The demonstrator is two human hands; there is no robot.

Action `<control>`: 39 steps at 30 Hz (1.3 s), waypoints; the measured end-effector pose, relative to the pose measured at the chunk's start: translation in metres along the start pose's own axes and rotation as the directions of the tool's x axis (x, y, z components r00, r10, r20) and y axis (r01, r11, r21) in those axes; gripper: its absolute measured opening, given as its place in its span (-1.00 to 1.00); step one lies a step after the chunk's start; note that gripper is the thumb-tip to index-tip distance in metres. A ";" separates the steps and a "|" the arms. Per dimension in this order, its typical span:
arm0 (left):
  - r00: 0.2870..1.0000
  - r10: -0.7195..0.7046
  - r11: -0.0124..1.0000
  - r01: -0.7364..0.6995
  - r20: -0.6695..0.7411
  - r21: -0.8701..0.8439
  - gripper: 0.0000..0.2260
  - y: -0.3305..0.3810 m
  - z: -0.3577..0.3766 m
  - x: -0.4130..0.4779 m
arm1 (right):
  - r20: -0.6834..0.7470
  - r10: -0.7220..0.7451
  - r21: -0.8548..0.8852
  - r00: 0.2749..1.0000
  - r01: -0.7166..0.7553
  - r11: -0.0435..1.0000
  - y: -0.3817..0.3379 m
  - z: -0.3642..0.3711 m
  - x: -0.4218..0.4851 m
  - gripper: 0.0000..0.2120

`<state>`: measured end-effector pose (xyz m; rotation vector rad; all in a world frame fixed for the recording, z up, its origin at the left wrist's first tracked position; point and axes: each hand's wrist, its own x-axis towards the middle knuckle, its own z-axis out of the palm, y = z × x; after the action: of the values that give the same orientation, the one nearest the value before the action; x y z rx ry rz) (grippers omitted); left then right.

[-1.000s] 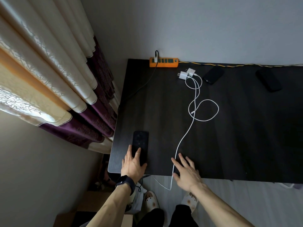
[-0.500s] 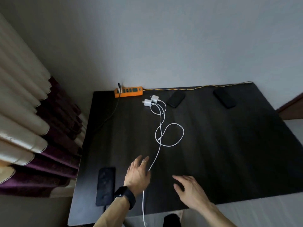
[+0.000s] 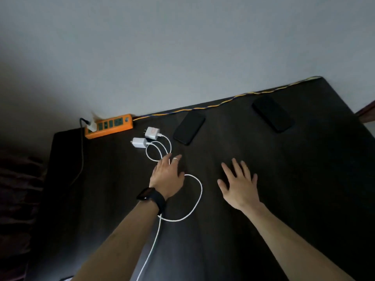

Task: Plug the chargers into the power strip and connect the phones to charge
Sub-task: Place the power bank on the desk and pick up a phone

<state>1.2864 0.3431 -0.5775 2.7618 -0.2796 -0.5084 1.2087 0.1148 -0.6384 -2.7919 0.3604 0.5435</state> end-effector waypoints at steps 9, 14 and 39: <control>0.996 -0.069 0.994 0.074 -0.064 0.081 -0.35 0.035 0.016 0.126 | -0.212 -0.069 -0.090 0.975 0.051 0.995 0.030 0.045 0.010 -0.40; 0.991 -0.115 0.985 0.123 -0.064 0.123 -0.41 0.039 0.019 0.141 | -0.242 -0.080 -0.120 0.967 0.052 0.991 0.033 0.050 0.015 -0.38; 0.842 -0.495 0.402 0.442 0.216 -0.801 -0.35 -0.070 0.020 -0.304 | 0.472 -0.160 0.756 0.867 -0.305 0.579 -0.177 0.025 -0.229 -0.78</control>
<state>1.0095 0.4770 -0.5241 1.8217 0.6574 -0.5048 1.0464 0.3304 -0.5320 -1.6488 0.4633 0.8276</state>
